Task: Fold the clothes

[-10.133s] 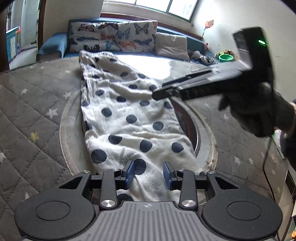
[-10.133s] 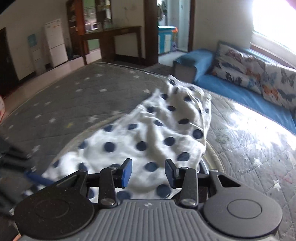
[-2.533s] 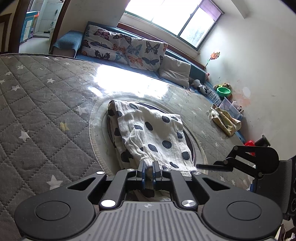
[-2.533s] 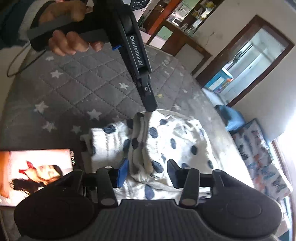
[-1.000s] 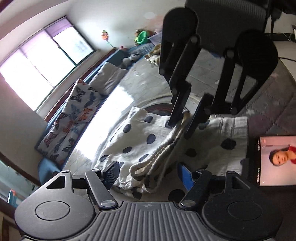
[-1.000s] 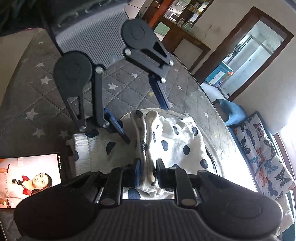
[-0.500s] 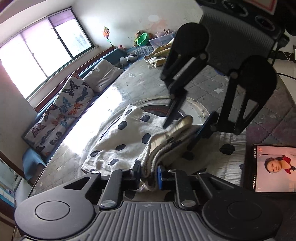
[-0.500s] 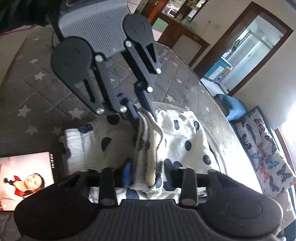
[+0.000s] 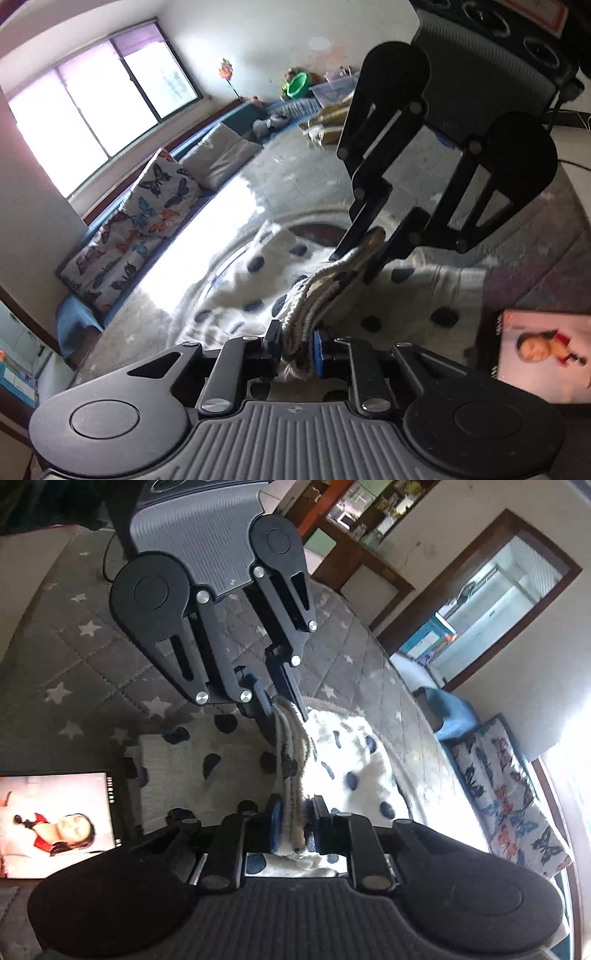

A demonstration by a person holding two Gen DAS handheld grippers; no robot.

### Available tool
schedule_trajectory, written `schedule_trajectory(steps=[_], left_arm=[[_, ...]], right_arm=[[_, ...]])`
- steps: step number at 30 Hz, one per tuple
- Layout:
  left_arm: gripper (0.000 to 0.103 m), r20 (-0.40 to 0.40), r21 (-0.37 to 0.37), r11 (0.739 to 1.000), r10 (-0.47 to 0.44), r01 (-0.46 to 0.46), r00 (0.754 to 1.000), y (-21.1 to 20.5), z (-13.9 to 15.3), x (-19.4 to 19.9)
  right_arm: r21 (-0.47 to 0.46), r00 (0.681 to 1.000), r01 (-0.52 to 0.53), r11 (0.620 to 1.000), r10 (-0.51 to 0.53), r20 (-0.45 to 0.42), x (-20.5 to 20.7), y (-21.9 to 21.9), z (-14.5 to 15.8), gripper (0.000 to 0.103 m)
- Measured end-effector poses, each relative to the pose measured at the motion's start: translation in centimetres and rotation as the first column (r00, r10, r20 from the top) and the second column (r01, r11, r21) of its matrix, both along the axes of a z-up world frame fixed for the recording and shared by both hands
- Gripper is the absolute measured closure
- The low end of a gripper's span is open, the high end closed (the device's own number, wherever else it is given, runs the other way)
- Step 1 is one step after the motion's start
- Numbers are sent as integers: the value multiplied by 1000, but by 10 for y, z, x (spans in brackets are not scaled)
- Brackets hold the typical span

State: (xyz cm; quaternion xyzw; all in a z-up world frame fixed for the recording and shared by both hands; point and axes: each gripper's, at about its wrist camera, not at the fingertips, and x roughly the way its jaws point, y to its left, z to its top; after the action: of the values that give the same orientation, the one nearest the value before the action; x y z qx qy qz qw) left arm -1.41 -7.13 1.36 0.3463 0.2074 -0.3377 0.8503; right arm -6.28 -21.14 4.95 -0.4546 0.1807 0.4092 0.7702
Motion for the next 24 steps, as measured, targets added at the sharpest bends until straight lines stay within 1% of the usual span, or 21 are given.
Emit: schedule_trajectory(steps=[5, 9, 16, 18, 21, 24], left_arm=[[84, 48, 31, 999, -14, 13, 999, -9, 12, -31], [84, 67, 59, 998, -41, 37, 997, -13, 8, -53], [84, 9, 86, 996, -39, 38, 999, -13, -16, -59], [81, -8, 85, 996, -41, 42, 999, -12, -18, -59], [70, -18, 85, 995, -41, 42, 999, -11, -21, -61], [66, -42, 53, 998, -43, 46, 998, -6, -16, -63]], right_arm=[[-1, 999, -38, 999, 38, 22, -22, -11, 8, 88], [-15, 997, -69, 998, 69, 20, -39, -15, 4, 88], [-43, 995, -101, 994, 100, -24, -50, -8, -17, 88], [-33, 994, -97, 995, 95, -45, -50, -7, -19, 86], [2, 993, -79, 997, 79, -85, -47, -9, -16, 83], [44, 988, -55, 998, 61, -141, -43, -19, -7, 81]])
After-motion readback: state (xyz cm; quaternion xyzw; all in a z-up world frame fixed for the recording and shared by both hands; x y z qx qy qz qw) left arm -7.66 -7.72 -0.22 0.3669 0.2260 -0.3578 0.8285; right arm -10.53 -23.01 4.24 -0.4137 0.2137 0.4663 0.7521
